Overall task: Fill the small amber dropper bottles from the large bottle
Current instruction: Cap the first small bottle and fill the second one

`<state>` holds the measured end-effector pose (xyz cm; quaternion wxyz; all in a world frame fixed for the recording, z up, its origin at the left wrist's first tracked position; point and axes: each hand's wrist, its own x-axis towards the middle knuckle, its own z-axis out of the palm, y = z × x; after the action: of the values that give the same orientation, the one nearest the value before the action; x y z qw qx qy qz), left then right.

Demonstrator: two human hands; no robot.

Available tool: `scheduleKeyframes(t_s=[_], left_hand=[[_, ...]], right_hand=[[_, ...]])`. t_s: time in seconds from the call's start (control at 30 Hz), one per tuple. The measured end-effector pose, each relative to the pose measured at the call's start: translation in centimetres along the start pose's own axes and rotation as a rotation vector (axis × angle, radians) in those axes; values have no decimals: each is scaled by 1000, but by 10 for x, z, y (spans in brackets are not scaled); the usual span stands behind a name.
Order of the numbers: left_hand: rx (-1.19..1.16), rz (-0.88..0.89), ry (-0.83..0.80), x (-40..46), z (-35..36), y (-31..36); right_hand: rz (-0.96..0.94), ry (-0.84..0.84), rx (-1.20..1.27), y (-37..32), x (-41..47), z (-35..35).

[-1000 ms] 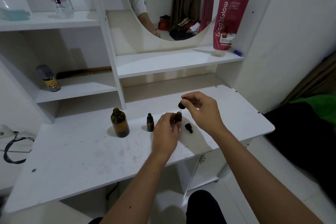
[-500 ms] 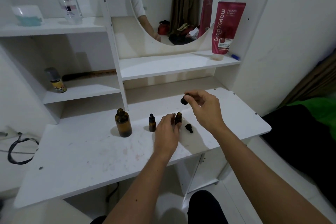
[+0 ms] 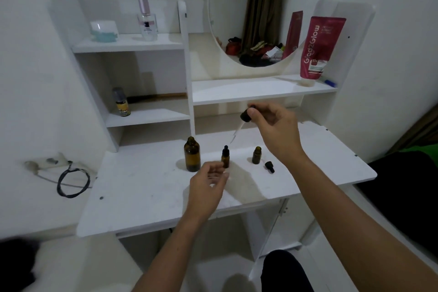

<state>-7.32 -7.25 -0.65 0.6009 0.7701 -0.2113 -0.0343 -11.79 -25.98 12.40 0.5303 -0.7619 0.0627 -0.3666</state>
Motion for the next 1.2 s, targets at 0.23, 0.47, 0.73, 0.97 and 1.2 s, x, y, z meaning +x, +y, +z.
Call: scheduleKeyframes(t_s=[0.23, 0.47, 0.73, 0.97, 1.2], left_hand=[[101, -52, 316, 15, -58, -17], [89, -104, 123, 31, -52, -19], [126, -87, 168, 36, -51, -28], [140, -51, 174, 38, -51, -35], [156, -47, 181, 37, -51, -39]], right_hand=[[-58, -43, 49, -18, 11, 53], [-66, -77, 13, -20, 16, 81], [-84, -103, -49, -6, 14, 92], [-52, -141, -75, 6, 14, 105], [35, -298, -168, 27, 5, 120]])
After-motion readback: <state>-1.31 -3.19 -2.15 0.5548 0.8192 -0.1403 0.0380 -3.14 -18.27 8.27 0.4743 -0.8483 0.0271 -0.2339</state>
